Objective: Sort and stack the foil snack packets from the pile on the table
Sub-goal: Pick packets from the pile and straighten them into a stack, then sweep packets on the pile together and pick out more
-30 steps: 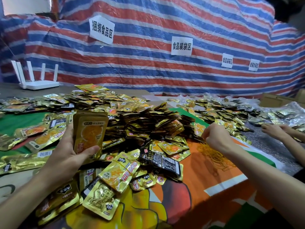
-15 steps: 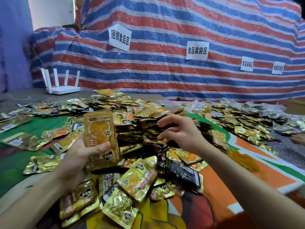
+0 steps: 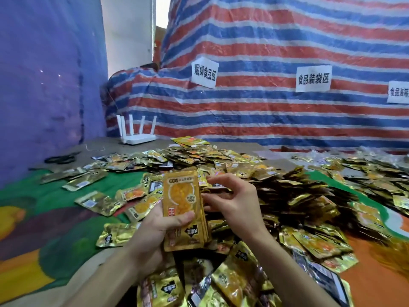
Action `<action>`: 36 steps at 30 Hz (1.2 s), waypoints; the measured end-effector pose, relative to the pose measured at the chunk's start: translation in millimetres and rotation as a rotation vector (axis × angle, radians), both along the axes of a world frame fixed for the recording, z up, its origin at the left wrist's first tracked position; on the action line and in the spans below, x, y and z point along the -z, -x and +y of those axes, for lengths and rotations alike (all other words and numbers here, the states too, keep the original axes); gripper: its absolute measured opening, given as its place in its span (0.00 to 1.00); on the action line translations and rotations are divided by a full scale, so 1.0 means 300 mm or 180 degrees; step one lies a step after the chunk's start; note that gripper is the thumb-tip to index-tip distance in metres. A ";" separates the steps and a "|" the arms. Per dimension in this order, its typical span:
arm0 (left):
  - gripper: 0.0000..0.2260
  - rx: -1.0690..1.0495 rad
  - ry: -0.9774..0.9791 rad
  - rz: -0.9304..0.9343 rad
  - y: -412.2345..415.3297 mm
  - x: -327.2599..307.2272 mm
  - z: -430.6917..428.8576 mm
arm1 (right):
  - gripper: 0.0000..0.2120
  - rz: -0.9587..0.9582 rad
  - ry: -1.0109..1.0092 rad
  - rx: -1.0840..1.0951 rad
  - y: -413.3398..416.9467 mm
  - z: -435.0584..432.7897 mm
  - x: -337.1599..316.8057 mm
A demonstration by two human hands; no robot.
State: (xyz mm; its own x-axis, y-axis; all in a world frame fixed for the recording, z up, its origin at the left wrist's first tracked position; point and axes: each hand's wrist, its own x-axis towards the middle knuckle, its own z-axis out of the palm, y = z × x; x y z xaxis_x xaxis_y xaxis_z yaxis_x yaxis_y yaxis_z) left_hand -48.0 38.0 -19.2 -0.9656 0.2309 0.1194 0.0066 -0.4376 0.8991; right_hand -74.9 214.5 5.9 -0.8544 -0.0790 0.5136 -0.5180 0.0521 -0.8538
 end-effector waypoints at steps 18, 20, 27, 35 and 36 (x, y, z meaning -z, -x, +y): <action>0.24 0.0893 -0.0096 0.0149 -0.023 0.001 -0.035 | 0.15 -0.1631 -0.0088 -0.1094 -0.024 0.052 0.006; 0.21 0.1077 -0.0014 0.0224 -0.020 0.005 -0.037 | 0.14 -0.1560 -0.0303 -0.1257 -0.031 0.066 0.000; 0.25 0.0861 -0.0321 0.0229 -0.007 0.000 -0.046 | 0.03 -0.1354 0.0380 -0.2067 -0.033 0.124 -0.035; 0.25 0.1067 -0.0500 0.0079 -0.009 0.000 -0.021 | 0.17 -0.1360 0.1890 -0.2741 -0.043 0.087 -0.022; 0.25 0.1026 -0.0466 0.0055 -0.009 0.000 -0.015 | 0.17 -0.1275 0.1760 -0.2459 -0.042 0.074 -0.017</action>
